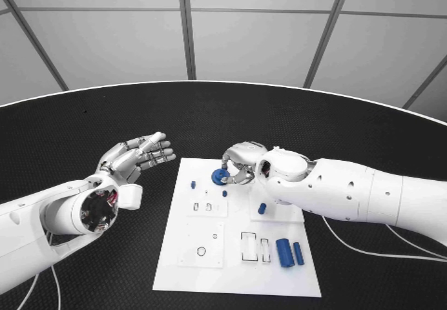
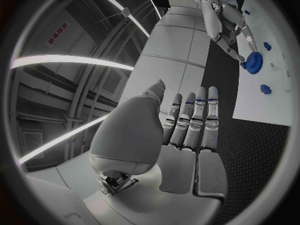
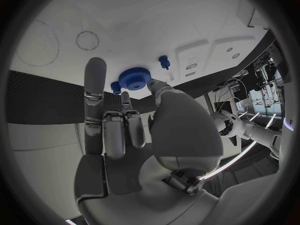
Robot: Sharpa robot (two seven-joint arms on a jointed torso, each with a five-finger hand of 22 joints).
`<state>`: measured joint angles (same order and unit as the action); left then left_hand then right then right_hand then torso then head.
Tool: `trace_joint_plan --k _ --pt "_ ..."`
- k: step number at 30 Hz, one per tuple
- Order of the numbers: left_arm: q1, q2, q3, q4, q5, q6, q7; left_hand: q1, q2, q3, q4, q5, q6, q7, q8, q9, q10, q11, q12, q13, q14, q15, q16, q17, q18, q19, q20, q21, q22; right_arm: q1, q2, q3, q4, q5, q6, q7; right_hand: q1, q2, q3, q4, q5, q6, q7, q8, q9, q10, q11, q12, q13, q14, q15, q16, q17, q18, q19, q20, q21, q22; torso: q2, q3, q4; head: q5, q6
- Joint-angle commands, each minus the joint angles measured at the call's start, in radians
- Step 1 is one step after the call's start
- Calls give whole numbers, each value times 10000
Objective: Assemble the parts on the task board
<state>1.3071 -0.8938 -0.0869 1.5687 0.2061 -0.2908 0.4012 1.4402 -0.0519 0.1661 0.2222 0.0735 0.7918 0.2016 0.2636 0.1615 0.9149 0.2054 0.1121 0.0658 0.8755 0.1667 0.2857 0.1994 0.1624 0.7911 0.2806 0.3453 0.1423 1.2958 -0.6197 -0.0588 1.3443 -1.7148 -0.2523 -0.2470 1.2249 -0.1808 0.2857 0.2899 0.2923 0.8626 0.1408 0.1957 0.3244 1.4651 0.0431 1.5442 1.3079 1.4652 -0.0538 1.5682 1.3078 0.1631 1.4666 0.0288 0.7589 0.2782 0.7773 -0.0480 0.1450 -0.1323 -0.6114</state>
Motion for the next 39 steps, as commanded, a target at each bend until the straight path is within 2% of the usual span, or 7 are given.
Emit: trace_joint_plan --k 1,14,23,24,25,31,39 --pt "-1 3 0 -35 0 19 -2 22 -82 56 -24 17 50 517 -59 -13 98 3 -7 -10 -21 4 -56 9 201 39 -3 46 -16 0 -402 2 379 98 -789 164 -58 -28 -4 -46 66 17 -41 -50 16 904 47 70 2474 1056 23 26 2629 39 561 34 43 -18 -13 17 -16 -26 19" --pt "-6 185 -3 -341 -2 262 -62 24 -87 62 -28 17 46 522 -65 -15 99 6 -20 -10 -19 6 -64 12 200 39 -2 45 -21 5 -3210 -3 1450 4254 -2453 2583 837 -269 278 -431 -396 268 -75 -148 53 768 44 -112 2334 1055 -162 22 2623 113 543 -94 -345 -667 -148 83 -257 -230 202" --pt "-12 306 -4 -515 -149 520 -160 115 -121 121 -104 21 129 493 -36 -3 236 -27 -7 7 61 -22 -55 42 204 53 -9 51 -36 -46 -4181 -17 1057 5239 -2618 3589 1363 -446 310 -708 -372 341 -127 -231 54 762 3 -125 2325 1055 -201 24 2625 -249 643 -139 1549 2080 -161 195 -259 -399 324" --pt "-13 306 -4 -523 -165 542 -168 118 -122 126 -107 21 134 491 -34 -3 246 -30 -6 8 71 -25 -51 45 204 55 -9 52 -36 -85 -4206 -18 1024 5259 -2637 3621 1394 -454 311 -721 -359 338 -125 -244 52 761 3 -127 2323 1056 -199 26 2629 -303 657 -140 1832 2500 -159 209 -255 -411 318" --pt "-14 306 -4 -531 -179 559 -175 136 -131 146 -125 21 166 482 -24 1 307 -44 5 13 107 -38 -42 58 205 63 -12 57 -40 -165 -4243 -19 971 5286 -2667 3671 1434 -458 288 -695 -348 368 110 -304 47 759 296 -133 2320 1056 284 26 2629 -1631 1042 -35 8119 12926 -158 225 -253 -426 310" --pt "-17 293 -5 -581 -224 616 -196 165 -152 198 -160 21 232 455 -9 6 441 -78 22 22 209 -72 -8 95 205 76 -18 67 -50 -554 -4314 -22 657 5356 -2715 3769 1636 -479 170 -562 -332 417 116 -635 24 744 275 -148 2309 1056 267 26 2629 -1631 1042 260 8119 12926 -132 304 -253 -492 310" --pt "-19 305 -6 -616 -235 634 -190 172 -156 206 -166 21 238 451 -8 6 451 -81 20 21 219 -76 -5 99 204 75 -19 67 -52 -927 -4247 -23 401 5374 -2558 3658 1727 -504 89 -530 -338 283 166 -792 10 709 315 -188 2277 1056 354 26 2629 -1631 1042 508 8119 12926 -145 253 -256 -517 249"
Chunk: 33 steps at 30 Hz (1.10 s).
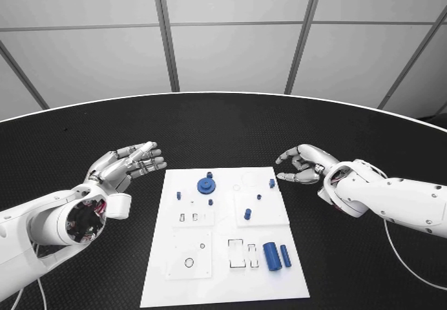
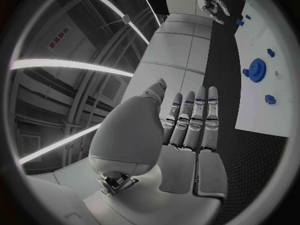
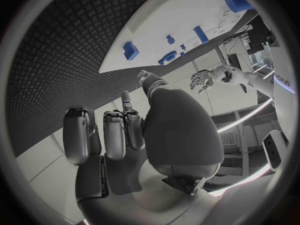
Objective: Assemble the parts on the task board
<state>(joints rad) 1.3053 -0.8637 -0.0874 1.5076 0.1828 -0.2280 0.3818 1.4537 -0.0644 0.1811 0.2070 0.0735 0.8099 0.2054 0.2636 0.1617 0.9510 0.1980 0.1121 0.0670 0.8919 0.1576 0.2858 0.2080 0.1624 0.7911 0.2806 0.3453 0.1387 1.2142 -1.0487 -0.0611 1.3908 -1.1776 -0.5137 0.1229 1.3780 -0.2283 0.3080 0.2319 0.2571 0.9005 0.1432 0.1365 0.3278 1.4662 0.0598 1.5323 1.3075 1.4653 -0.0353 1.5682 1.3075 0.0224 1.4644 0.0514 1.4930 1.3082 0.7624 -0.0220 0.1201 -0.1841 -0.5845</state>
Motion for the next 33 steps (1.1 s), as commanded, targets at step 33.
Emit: trace_joint_plan --k 33 --pt "-1 -77 0 30 -3 -30 -18 43 -47 69 -27 20 53 412 -18 -1 82 -5 -5 1 33 20 -26 12 200 64 -15 60 -25 -435 429 -1 -351 5 431 -191 241 184 -60 176 244 387 155 -25 101 815 177 84 2396 1055 204 26 2633 -224 1064 420 778 2626 -4 -56 9 78 -92"
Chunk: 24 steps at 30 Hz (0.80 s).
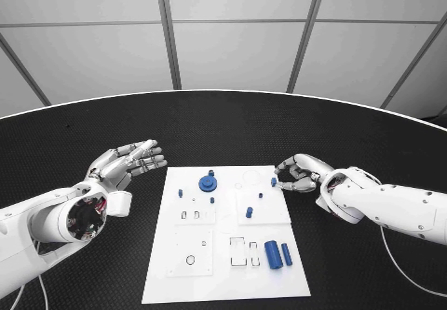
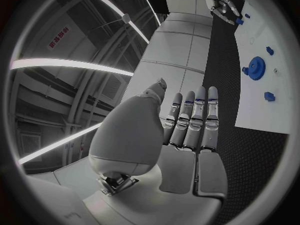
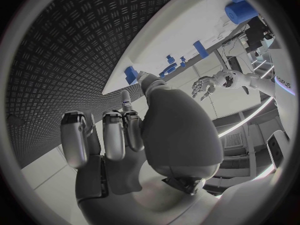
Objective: Assemble the parts on the task board
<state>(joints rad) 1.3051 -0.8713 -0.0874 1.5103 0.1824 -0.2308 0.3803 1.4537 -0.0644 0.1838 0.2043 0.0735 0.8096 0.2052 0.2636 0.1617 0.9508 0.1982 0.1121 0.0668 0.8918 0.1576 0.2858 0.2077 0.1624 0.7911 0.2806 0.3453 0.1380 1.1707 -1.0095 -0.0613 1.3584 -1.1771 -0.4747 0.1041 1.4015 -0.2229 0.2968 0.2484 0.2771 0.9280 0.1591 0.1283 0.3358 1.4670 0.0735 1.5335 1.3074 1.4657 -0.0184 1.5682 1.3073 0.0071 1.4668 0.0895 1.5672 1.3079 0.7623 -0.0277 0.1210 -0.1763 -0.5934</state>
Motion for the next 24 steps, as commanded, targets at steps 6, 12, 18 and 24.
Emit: trace_joint_plan --k 6,12,18,24 --pt "1 -18 0 21 0 -12 -12 43 -47 42 0 20 56 414 -18 -1 83 -6 -5 3 34 19 -26 15 200 64 -15 60 -17 -2 148 0 -81 0 172 -23 10 164 161 16 103 315 -56 137 55 843 -3 118 2433 1051 -5 26 2635 -71 1040 8 36 2629 6 0 5 24 -51" --pt "1 -39 0 37 0 -21 -16 48 -48 50 -5 20 55 416 -21 -2 81 -5 -12 1 32 20 -30 16 201 63 -14 59 -19 -5 235 0 -134 0 233 -50 15 167 180 13 110 339 -64 145 59 856 -11 135 2446 1051 -12 26 2635 -71 1040 2 36 2629 4 0 -4 44 -73" --pt "1 -50 0 44 0 -28 -28 48 -48 50 -5 20 55 416 -21 -2 81 -5 -12 1 32 20 -30 16 201 63 -14 59 -19 -6 304 0 -191 0 264 -74 35 182 220 1 124 352 -71 145 59 859 -19 138 2448 1051 -21 26 2635 -71 1040 -6 36 2629 -4 3 -7 62 -98" --pt "1 -64 0 53 0 -37 -42 55 -47 59 -11 21 54 418 -25 -4 79 -4 -20 -2 32 21 -34 18 201 63 -14 59 -21 -6 328 0 -225 0 304 -101 65 226 307 -18 138 396 -86 155 63 872 -33 154 2461 1051 -36 26 2635 -71 1040 -22 36 2629 -2 6 -10 70 -141"
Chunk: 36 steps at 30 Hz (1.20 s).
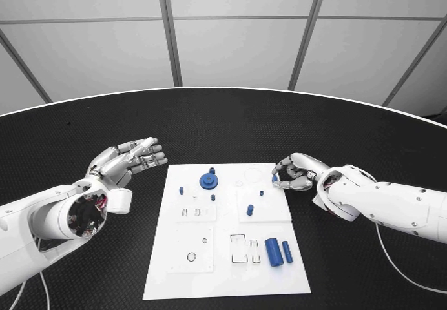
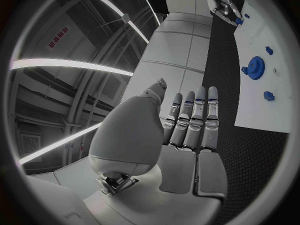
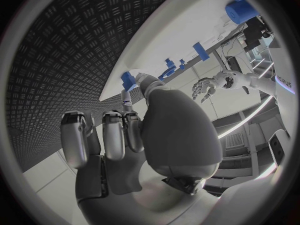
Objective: Assemble the parts on the task board
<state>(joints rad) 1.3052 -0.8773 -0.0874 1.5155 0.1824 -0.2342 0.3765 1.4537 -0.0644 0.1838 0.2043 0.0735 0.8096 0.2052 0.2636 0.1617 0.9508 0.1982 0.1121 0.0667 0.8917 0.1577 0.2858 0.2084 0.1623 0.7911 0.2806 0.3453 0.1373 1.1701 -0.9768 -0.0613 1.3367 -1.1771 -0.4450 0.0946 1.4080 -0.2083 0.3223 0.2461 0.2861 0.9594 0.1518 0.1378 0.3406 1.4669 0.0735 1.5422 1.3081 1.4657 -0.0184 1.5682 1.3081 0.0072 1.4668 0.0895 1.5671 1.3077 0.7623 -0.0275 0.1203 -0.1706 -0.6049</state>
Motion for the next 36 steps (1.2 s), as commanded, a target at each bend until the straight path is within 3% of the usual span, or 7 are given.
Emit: trace_joint_plan --k 1,28,36 --pt "0 -6 0 3 0 -4 -7 55 -47 59 -11 21 54 419 -25 -4 80 -4 -20 -1 32 20 -33 11 201 63 -15 59 -14 0 2 0 -12 0 14 -9 11 95 85 -1 53 102 -19 67 18 871 -39 65 2452 1051 -41 26 2627 -72 1040 -26 37 2631 -2 5 -3 13 -26" --pt "1 -47 0 38 0 -45 -27 81 -28 96 -26 27 49 426 -35 -9 73 0 -41 -6 33 21 -41 15 202 64 -15 60 -18 -3 118 1 -180 0 285 -102 45 301 506 -117 71 429 -135 214 85 940 -139 153 2522 1051 -122 26 2627 -72 1040 -98 37 2631 -11 -2 -3 5 -147" --pt "1 -67 0 50 0 -51 -29 89 -21 111 -30 28 47 429 -40 -11 72 3 -49 -8 34 22 -44 17 203 65 -14 60 -20 -3 146 1 -170 0 92 -172 -39 550 812 -236 176 776 -327 473 227 1011 -303 248 2597 1051 -248 26 2627 -72 1040 -206 37 2631 -10 3 -12 25 -160"
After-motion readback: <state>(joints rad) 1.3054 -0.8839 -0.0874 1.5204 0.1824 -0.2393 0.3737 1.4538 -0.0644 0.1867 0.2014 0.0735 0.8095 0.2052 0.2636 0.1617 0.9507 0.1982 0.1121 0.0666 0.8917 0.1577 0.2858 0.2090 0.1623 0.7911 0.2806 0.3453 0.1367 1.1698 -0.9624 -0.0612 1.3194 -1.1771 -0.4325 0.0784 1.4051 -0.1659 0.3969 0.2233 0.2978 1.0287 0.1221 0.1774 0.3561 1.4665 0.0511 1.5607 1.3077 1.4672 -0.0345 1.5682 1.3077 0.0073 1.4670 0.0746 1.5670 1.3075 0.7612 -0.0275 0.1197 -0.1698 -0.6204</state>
